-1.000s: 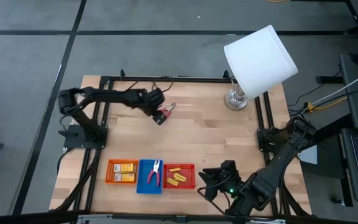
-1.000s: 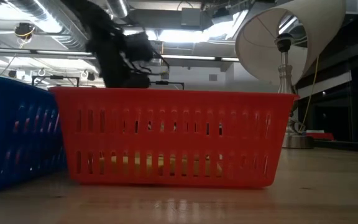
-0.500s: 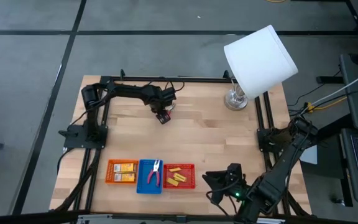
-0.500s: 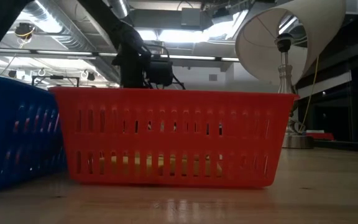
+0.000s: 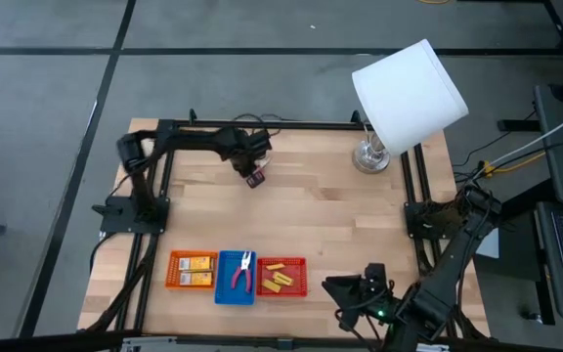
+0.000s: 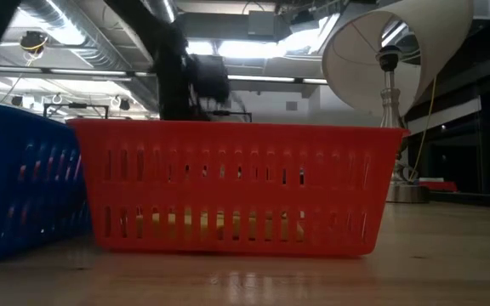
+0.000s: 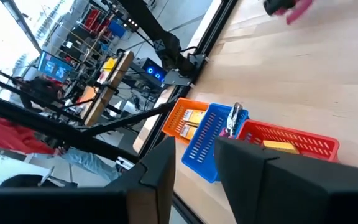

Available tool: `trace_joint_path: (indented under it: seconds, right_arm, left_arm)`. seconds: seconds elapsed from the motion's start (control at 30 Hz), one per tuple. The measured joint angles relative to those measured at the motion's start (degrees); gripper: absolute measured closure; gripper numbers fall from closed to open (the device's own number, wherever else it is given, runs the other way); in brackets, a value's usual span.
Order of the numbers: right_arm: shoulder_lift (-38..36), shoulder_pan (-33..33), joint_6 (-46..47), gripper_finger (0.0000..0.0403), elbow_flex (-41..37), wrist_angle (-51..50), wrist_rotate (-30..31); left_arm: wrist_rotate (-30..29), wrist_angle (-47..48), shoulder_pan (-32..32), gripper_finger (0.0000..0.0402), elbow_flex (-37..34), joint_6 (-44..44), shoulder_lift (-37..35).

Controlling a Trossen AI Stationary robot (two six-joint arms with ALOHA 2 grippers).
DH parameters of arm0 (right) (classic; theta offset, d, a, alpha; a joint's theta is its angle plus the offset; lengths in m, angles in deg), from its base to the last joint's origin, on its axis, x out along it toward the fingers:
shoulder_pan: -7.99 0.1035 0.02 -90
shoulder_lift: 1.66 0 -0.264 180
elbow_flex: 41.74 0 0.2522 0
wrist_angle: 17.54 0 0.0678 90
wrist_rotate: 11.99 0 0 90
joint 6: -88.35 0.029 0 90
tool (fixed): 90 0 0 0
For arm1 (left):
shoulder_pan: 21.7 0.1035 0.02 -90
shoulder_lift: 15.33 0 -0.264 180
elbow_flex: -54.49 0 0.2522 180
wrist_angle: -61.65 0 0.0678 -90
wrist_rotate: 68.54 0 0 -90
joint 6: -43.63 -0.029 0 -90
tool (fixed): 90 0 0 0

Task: Pick & Place School Supplies
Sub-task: Put the hole puncher into the blue bin

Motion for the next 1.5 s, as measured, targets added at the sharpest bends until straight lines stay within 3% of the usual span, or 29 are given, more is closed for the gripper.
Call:
trace_joint_path:
  seconds: [0.13,0.23,0.37,0.47,0.6,0.67,0.73,0.87,0.97,1.5]
  right_arm:
    - [0.0,1.02,-1.66,0.0312,0.0,0.06,0.03]
    - [0.0,2.01,-2.97,0.0334,0.0,0.2,2.45]
    - [0.0,2.88,-5.92,0.0358,0.0,0.17,6.03]
    - [0.0,2.86,-8.53,0.0365,0.0,0.17,5.74]
    - [0.0,2.82,-10.21,0.0366,0.0,0.15,5.51]
    - [0.0,2.97,-10.56,0.0366,0.0,0.17,5.51]
    - [0.0,3.14,-10.58,0.0366,0.0,0.13,5.51]
    - [0.02,3.15,-10.55,0.0366,0.0,0.0,3.88]
    - [0.01,3.26,-10.32,0.0366,0.0,0.11,3.46]
    - [0.02,3.96,-9.24,0.0366,0.0,0.22,3.85]
  left_arm:
    - [-0.87,5.92,-4.26,0.0367,-0.86,6.33,-9.12]
    - [-0.81,9.49,-10.39,0.0367,-3.97,16.35,-19.18]
    - [-0.21,11.87,-23.5,0.0367,-9.76,37.5,-32.54]
    - [-5.66,9.96,-37.91,0.0367,-12.16,58.04,-39.79]
    - [-20.11,7.91,-57.77,0.0367,-13.26,84.18,-40.34]
    - [-26.19,6.83,-64.28,0.0367,-13.18,93.58,-37.5]
    - [-28.44,4.2,-68.12,0.0367,-13.18,99.86,-32.91]
    - [-28.31,-3.52,-71.05,0.0367,-12.09,104.86,-22.8]
    - [-28.99,-3.48,-71.71,0.0367,-9.62,106.89,-18.09]
    - [-22.02,-0.94,-73.85,0.0367,-6.75,106.75,-15.6]
